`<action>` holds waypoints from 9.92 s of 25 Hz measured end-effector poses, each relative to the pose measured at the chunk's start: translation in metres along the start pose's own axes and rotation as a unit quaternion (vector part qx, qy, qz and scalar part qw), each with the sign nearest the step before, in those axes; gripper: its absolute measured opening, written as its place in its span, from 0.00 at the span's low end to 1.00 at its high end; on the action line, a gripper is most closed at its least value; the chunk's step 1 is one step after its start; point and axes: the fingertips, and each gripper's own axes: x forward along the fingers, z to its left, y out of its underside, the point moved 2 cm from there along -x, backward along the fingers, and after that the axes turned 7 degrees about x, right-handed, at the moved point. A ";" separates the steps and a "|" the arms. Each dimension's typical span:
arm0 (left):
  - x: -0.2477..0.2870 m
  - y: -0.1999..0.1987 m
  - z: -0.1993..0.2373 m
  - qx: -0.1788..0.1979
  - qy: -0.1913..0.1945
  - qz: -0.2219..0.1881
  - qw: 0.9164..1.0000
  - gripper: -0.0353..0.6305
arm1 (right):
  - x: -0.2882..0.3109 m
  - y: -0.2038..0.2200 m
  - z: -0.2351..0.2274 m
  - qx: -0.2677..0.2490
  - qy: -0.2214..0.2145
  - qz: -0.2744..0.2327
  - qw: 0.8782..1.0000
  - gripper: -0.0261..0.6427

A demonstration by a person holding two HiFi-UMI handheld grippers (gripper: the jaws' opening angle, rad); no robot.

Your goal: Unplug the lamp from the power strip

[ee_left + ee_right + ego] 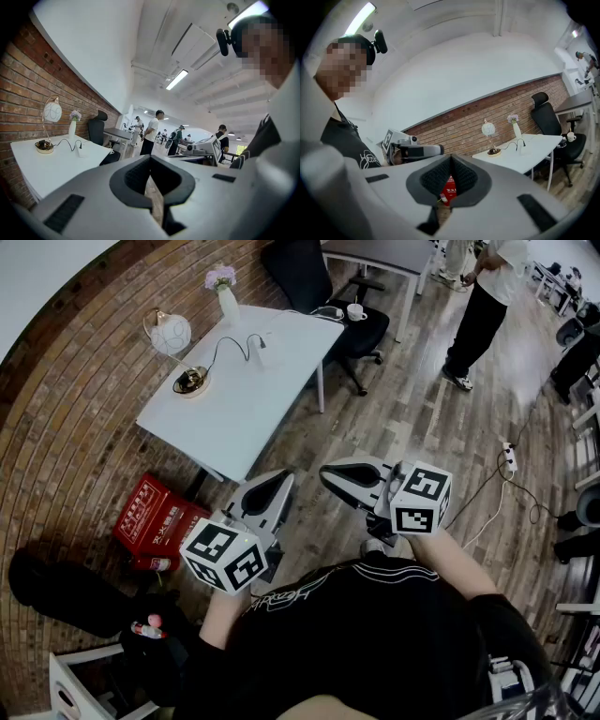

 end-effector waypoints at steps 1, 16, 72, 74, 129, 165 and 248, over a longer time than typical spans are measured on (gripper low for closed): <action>-0.001 0.000 0.000 0.000 0.000 0.001 1.000 0.06 | 0.001 0.000 0.001 0.000 -0.001 0.001 1.000 0.03; -0.009 0.007 0.030 -0.007 0.006 0.004 1.000 0.06 | 0.028 0.001 -0.010 0.018 0.010 0.001 1.000 0.03; 0.382 0.052 0.436 -0.161 -0.226 0.114 0.954 0.06 | 0.170 -0.167 -0.589 0.086 -0.062 0.098 0.990 0.18; 0.383 0.059 0.457 -0.173 -0.230 0.118 0.950 0.06 | 0.191 -0.166 -0.601 0.082 -0.073 0.109 0.988 0.21; 0.393 0.157 0.548 -0.166 -0.444 0.158 0.866 0.06 | 0.402 -0.023 -0.631 -0.299 -0.220 0.283 0.884 0.14; 0.390 0.158 0.548 -0.159 -0.450 0.170 0.862 0.05 | 0.405 -0.029 -0.641 -0.137 -0.195 0.307 0.921 0.13; 0.355 -0.002 0.438 -0.153 -0.503 -0.033 0.850 0.06 | 0.293 -0.175 -0.591 -0.026 -0.283 0.247 0.926 0.14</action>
